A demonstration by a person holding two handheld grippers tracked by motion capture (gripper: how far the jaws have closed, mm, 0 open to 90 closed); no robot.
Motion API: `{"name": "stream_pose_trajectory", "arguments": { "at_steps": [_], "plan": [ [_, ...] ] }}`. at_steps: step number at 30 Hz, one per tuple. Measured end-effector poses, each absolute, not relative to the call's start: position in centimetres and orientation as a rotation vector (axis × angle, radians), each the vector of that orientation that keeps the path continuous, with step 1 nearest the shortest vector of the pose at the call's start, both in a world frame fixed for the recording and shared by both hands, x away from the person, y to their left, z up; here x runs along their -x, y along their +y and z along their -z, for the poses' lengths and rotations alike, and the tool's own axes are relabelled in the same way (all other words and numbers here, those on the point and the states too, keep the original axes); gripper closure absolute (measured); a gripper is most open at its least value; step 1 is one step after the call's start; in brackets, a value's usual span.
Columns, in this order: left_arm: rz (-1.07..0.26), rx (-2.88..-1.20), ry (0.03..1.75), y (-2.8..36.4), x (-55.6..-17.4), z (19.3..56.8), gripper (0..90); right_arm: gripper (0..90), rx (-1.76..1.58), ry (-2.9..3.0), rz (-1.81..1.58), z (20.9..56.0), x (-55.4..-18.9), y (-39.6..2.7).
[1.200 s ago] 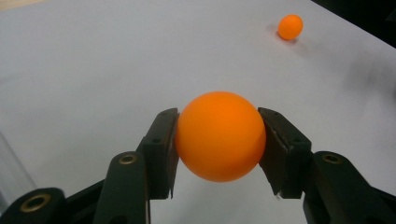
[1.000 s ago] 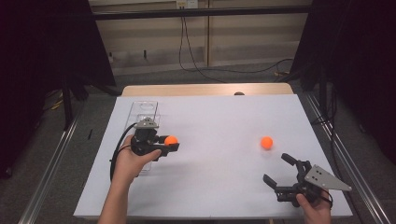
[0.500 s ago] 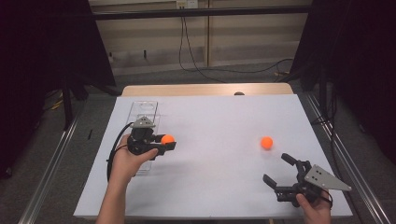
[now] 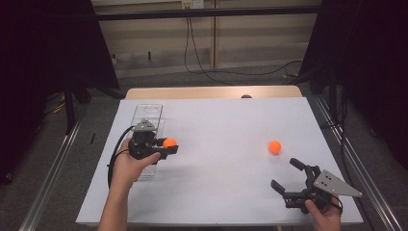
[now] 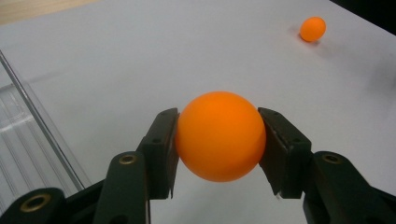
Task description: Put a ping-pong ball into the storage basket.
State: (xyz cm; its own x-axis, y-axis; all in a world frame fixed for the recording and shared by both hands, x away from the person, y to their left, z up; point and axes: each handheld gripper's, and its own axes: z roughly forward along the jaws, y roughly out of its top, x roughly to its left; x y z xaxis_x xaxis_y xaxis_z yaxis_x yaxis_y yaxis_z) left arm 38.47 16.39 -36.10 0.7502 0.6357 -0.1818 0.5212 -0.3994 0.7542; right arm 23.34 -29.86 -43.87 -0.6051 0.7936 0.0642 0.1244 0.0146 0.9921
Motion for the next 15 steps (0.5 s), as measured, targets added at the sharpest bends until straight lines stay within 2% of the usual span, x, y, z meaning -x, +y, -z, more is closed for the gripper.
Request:
{"name": "stream_pose_trajectory", "arguments": {
  "at_steps": [15],
  "plan": [
    [-0.173,-2.073,0.896,17.0,-38.59,36.14,50.9,1.0,-0.937,1.768,-1.637,43.87,-23.33,-29.87]
  ]
}}
